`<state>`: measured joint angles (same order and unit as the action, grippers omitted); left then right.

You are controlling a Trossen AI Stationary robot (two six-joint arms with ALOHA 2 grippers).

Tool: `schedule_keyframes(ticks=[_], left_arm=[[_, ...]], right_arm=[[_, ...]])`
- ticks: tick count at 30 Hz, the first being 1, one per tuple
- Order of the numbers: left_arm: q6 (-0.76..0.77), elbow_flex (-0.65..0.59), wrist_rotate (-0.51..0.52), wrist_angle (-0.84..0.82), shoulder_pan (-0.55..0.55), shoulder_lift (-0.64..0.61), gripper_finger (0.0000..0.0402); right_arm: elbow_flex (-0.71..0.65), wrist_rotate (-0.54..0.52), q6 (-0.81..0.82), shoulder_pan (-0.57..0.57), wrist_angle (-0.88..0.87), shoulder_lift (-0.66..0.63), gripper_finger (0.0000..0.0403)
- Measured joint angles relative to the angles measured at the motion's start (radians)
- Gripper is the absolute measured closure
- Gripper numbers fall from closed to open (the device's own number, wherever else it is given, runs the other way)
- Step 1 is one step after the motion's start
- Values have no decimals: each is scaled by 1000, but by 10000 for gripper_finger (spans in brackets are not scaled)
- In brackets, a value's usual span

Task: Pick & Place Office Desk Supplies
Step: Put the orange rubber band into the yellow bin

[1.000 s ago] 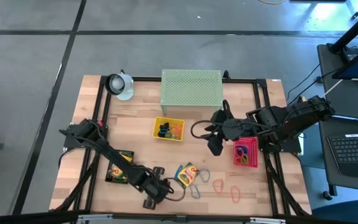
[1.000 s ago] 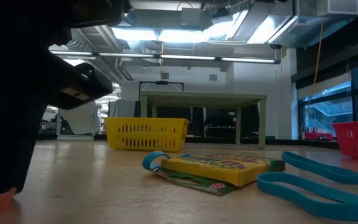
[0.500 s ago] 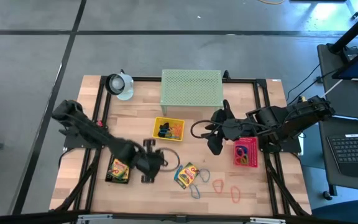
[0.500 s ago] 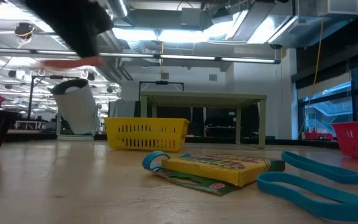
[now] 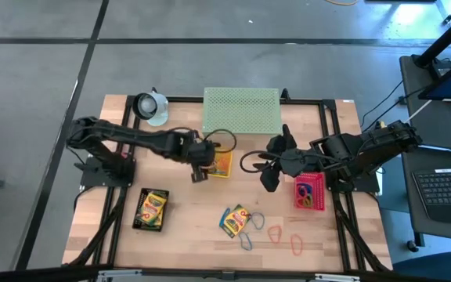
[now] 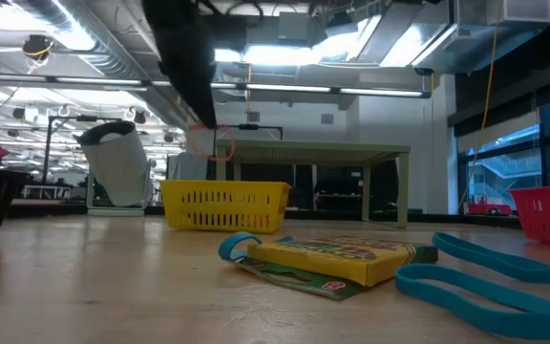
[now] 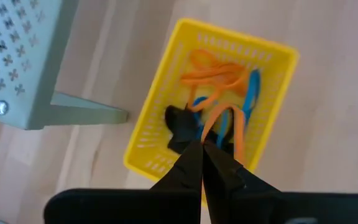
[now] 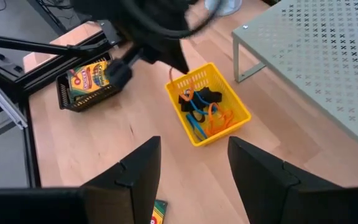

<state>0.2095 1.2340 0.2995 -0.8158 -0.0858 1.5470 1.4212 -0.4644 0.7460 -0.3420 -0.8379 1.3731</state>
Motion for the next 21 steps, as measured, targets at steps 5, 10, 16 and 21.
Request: schedule_keyframes(ticks=[5, 10, 16, 21], left_arm=[[-66, -2, -71, 3, 110, 13, 400], [-59, -34, -211, 64, 198, 18, 400], [-81, -51, -347, 98, 249, 69, 397], [-117, -50, -375, 103, 242, 117, 385]], right_arm=[[0, -9, -2, 0, 0, 0, 213], [0, -18, -6, 0, 0, 0, 213], [0, -18, -32, 0, 0, 0, 213], [0, -47, -20, 3, 1, 0, 213]])
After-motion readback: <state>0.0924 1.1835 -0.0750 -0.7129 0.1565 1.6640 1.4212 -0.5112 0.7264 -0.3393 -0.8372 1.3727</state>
